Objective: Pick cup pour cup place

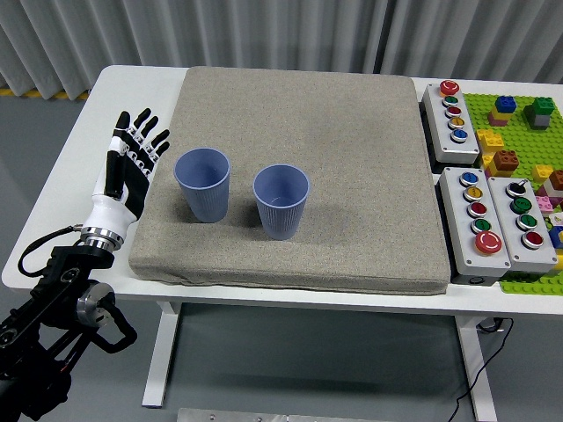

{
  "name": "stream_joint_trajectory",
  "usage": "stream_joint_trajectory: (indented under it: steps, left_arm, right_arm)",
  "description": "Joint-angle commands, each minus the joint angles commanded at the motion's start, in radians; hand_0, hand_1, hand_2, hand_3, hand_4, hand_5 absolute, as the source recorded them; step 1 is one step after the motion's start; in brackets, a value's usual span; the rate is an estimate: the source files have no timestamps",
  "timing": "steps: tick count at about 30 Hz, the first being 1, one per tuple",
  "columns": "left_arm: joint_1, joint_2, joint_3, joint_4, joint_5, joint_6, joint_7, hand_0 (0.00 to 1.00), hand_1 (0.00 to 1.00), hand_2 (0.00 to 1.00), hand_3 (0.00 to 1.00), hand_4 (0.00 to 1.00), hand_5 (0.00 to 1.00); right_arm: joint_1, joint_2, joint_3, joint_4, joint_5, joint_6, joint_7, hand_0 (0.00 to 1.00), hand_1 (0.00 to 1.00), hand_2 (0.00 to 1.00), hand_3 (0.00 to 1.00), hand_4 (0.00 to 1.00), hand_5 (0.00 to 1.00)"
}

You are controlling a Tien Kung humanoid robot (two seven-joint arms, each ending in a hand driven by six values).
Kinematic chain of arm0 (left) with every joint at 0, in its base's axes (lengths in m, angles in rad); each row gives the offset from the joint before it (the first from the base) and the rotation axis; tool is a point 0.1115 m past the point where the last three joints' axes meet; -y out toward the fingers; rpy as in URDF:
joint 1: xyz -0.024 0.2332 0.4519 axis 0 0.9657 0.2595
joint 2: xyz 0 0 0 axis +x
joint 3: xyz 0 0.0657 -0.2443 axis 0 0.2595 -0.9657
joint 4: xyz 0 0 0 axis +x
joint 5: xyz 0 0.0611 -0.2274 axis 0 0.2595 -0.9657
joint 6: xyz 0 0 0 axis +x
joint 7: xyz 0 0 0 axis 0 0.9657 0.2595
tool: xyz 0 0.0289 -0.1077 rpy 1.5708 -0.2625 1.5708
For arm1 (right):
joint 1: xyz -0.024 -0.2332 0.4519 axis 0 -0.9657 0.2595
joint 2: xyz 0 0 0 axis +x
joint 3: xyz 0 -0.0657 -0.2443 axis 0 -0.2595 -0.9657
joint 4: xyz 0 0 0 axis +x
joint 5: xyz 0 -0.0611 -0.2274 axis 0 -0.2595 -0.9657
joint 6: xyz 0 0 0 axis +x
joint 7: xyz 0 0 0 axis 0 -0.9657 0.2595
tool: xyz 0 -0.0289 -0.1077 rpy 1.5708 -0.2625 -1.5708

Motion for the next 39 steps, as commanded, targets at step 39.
stream_joint_trajectory:
  steps: [39]
  left_arm:
    - [0.014,0.004,-0.004,0.001,0.025,0.010,0.008,0.897,0.884,0.957,0.924,0.772,0.998]
  right_arm:
    - [-0.013,0.003,0.003,0.001,-0.003,-0.001,-0.002,0.640,0.600,0.508,0.579,0.002,0.002]
